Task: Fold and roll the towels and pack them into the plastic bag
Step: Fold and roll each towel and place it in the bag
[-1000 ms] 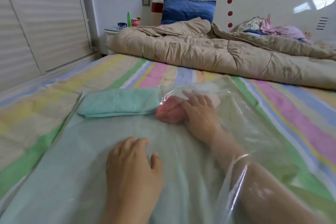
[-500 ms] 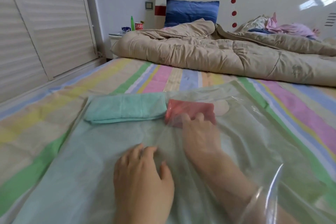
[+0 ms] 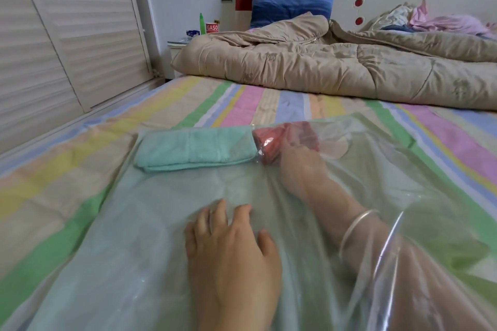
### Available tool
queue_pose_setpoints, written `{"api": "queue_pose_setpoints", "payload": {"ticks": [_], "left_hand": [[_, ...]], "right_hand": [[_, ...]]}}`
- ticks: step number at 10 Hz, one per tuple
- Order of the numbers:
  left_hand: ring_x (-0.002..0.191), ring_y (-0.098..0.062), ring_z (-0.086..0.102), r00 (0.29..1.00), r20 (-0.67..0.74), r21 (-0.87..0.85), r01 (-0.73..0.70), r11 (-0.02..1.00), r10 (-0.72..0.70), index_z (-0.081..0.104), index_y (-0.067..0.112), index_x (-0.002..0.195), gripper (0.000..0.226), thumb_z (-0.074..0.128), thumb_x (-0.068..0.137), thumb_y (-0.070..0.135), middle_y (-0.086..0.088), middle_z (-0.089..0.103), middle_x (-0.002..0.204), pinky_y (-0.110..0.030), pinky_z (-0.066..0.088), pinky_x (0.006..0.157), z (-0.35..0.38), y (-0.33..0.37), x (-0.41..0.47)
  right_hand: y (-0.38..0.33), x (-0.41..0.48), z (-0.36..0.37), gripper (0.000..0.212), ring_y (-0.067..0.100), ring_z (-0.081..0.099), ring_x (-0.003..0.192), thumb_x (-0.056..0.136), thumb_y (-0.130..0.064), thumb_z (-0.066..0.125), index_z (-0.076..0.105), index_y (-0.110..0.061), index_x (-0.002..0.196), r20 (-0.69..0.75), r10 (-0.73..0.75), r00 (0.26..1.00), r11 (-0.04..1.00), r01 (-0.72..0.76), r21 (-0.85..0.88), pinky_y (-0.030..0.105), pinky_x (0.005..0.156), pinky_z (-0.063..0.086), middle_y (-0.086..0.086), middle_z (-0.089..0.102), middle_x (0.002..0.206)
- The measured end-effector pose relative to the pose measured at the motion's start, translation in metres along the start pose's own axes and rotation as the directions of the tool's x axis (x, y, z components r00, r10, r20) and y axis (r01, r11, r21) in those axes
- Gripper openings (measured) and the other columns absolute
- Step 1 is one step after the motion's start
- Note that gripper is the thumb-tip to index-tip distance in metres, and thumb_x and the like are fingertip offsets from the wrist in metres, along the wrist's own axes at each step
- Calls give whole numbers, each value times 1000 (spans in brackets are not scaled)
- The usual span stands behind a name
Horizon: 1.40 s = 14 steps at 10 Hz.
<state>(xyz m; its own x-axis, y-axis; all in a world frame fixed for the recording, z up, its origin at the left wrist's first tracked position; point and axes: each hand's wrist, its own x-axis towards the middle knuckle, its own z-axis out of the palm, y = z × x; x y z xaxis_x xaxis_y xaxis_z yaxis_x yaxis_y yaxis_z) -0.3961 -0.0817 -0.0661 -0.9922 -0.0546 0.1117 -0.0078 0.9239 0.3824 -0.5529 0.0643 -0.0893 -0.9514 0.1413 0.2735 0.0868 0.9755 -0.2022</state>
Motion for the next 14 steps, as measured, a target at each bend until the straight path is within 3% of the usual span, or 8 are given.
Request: {"api": "queue_pose_setpoints", "payload": {"ticks": [1, 3, 7, 10, 11, 12, 13, 14], "left_hand": [[146, -15, 14, 999, 35, 53, -1, 999, -1, 32, 42, 140, 53, 26, 89, 52, 9, 20, 158, -35, 11, 120, -1, 1, -2], [146, -15, 13, 1000, 19, 68, 18, 998, -20, 32, 43, 140, 57, 21, 84, 52, 10, 18, 159, -35, 11, 120, -1, 2, -1], [141, -20, 28, 1000, -16, -9, -8, 1000, 8, 48, 36, 135, 69, 26, 71, 47, 4, 39, 150, -40, 19, 118, 7, -2, 2], [118, -31, 55, 990, -139, -37, -41, 998, 35, 70, 28, 106, 58, 31, 72, 53, -7, 65, 124, -46, 42, 102, 25, -21, 7], [113, -34, 58, 984, -161, 30, -71, 997, 75, 72, 22, 105, 58, 30, 74, 48, -11, 66, 119, -48, 45, 98, 28, -19, 3], [100, -36, 64, 993, -63, 186, -89, 978, 102, 73, 12, 97, 46, 43, 73, 37, -17, 69, 105, -56, 40, 98, 20, -23, 0], [101, -35, 64, 988, -23, 277, -140, 951, 152, 71, 9, 103, 37, 69, 67, 16, -15, 68, 110, -55, 38, 102, -25, 0, -33], [114, -24, 58, 962, 39, 59, -274, 960, 272, 60, 19, 122, 35, 56, 87, 20, -1, 57, 129, -34, 44, 97, -50, 53, -98]], "right_hand": [[-3, -7, -10, 33, 31, 54, 107, 95, -14, 39, 49, -17, 126, 20, -23, 1000, 998, 24, -58, 36, 75, 37, 8, 55, 121], [-4, -20, -8, 26, 34, 55, 91, 70, -29, 62, 65, -11, 89, -367, -157, 917, 984, 113, -139, 41, 77, 44, 13, 61, 92], [6, -1, 20, 37, 37, 59, 106, 81, -26, 40, 69, -10, 98, -210, -427, 880, 902, 432, -24, 44, 93, 49, 12, 66, 110], [36, -100, -16, 51, 36, 51, 122, 82, -38, 36, 65, -13, 115, -67, -250, 966, 955, 257, 146, 48, 102, 41, 14, 58, 126], [58, -178, -39, 44, 33, 67, 95, 70, -36, 37, 66, -19, 99, -193, -9, 981, 969, 57, 242, 43, 77, 55, 15, 69, 105], [78, -255, -58, 34, 28, 59, 97, 84, -35, 37, 62, -19, 102, -365, -22, 931, 991, 69, 117, 35, 77, 54, 14, 69, 101], [84, -332, -75, 47, 26, 43, 125, 99, -37, 22, 64, -17, 101, -498, -108, 860, 983, 166, 73, 33, 105, 31, 13, 46, 138], [100, -394, -92, 47, 13, 11, 146, 100, -39, 18, 46, -19, 132, -513, -272, 814, 948, 319, 3, 19, 112, 18, 5, 30, 154]]}}
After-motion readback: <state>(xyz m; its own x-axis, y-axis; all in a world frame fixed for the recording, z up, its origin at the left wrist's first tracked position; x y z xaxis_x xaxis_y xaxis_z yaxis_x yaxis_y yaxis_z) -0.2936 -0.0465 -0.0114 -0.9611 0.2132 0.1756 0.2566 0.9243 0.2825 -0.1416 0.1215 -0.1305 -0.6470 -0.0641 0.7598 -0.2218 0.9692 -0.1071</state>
